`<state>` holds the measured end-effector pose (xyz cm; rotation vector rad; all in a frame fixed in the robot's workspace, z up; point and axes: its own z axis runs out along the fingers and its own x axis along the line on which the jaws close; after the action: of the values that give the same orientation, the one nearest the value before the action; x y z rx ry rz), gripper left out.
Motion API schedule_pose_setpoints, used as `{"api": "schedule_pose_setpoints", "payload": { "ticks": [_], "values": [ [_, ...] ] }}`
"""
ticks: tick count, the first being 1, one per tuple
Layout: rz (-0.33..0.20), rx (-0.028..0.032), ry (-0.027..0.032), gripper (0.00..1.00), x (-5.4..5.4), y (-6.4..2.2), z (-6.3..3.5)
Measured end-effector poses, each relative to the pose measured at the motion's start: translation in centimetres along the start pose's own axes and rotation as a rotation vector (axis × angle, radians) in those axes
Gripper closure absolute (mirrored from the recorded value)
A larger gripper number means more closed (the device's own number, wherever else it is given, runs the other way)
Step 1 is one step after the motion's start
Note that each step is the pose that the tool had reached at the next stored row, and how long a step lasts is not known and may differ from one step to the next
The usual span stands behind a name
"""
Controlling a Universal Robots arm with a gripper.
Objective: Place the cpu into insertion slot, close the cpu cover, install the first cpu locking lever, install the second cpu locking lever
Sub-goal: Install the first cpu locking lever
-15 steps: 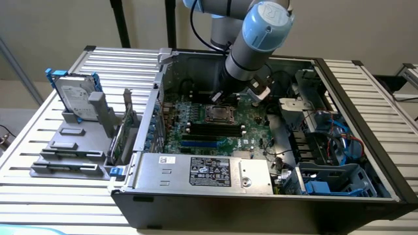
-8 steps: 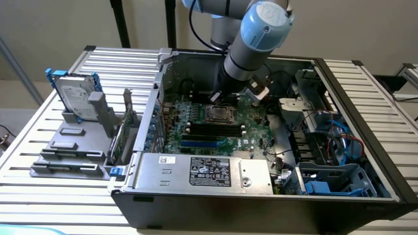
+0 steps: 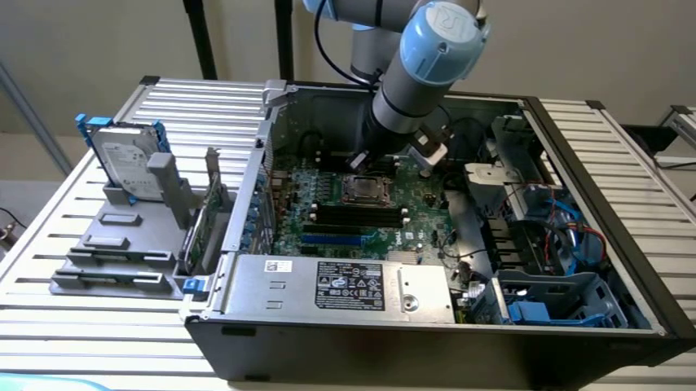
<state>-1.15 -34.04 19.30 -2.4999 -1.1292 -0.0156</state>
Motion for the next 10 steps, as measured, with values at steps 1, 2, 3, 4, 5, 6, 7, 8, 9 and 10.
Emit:
{"api": "schedule_pose_setpoints", "payload": {
  "ticks": [1,2,3,4,5,6,7,8,9,10],
  "values": [
    [0.000,0.0000,0.0001,0.89,0.02,-0.02,0.02],
    [0.000,0.0000,0.0000,0.89,0.05,-0.04,0.03],
    [0.000,0.0001,0.0001,0.89,0.07,-0.06,0.04],
    [0.000,0.0001,0.0002,0.89,0.08,-0.06,0.04],
    [0.000,0.0002,0.0002,0.89,0.08,-0.07,0.05],
    [0.000,0.0002,0.0002,0.89,0.08,-0.07,0.05],
    [0.000,0.0001,0.0001,0.89,0.09,-0.06,0.04],
    [0.000,0.0001,0.0001,0.89,0.12,-0.04,0.04],
    [0.000,0.0001,0.0002,0.89,0.14,-0.01,0.04],
    [0.000,0.0001,0.0003,0.89,0.17,0.02,0.03]
  ]
}}
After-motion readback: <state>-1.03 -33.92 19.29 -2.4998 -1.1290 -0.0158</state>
